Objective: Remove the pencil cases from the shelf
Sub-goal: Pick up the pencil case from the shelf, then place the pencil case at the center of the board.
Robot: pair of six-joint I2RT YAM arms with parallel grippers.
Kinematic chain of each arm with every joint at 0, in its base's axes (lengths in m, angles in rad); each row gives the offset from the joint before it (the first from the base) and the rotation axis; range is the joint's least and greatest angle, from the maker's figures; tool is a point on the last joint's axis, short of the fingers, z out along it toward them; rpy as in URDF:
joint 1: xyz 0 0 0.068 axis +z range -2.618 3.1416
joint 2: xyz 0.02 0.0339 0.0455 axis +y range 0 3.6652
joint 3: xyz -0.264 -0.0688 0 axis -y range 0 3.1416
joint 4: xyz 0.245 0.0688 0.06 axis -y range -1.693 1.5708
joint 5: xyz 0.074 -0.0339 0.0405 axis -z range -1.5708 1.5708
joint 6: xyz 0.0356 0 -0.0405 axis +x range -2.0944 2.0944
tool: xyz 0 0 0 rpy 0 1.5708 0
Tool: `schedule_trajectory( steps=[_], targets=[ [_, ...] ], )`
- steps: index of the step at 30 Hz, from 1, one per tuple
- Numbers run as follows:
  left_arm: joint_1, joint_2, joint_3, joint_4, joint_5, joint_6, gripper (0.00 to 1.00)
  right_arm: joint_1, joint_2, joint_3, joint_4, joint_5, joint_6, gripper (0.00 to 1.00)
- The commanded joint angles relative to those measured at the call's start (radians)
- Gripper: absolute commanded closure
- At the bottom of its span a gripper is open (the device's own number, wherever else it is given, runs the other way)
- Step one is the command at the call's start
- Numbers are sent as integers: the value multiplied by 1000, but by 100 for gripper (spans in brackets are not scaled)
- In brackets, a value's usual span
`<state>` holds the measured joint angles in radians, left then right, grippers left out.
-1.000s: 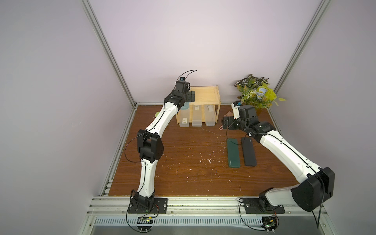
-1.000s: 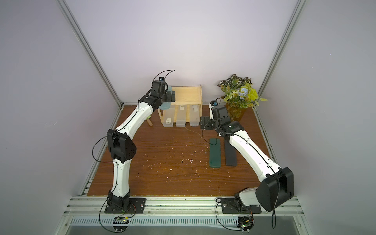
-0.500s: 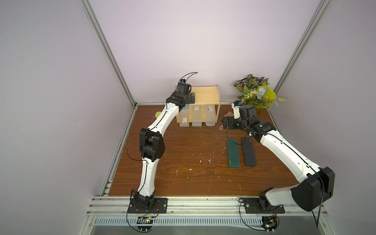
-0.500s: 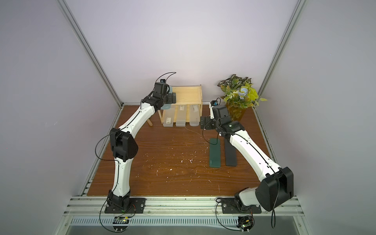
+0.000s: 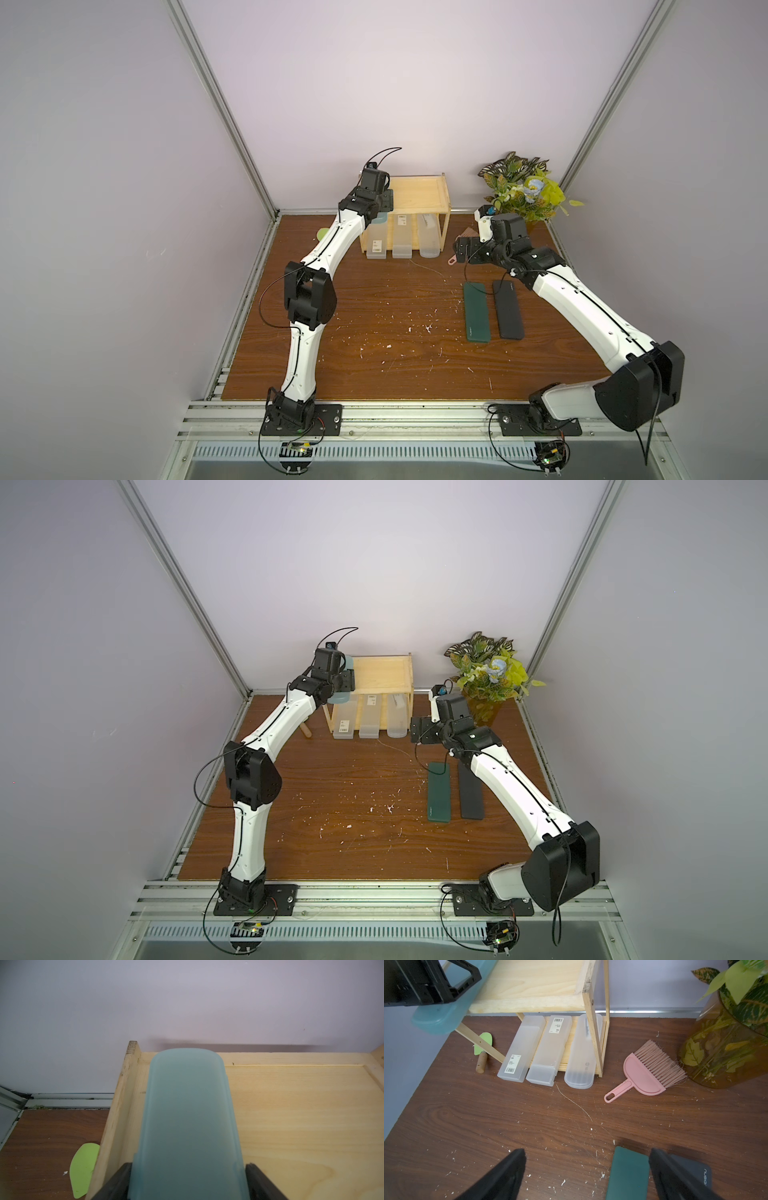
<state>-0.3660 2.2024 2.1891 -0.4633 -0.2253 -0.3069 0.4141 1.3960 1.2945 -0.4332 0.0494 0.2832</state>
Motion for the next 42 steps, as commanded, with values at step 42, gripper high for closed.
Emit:
schedule_trajectory(
  steps=[42],
  targets=[
    [-567,-649,-1123,447,-260,-355,26,-23,-253,-43,-48,-38,-34,1]
  ],
)
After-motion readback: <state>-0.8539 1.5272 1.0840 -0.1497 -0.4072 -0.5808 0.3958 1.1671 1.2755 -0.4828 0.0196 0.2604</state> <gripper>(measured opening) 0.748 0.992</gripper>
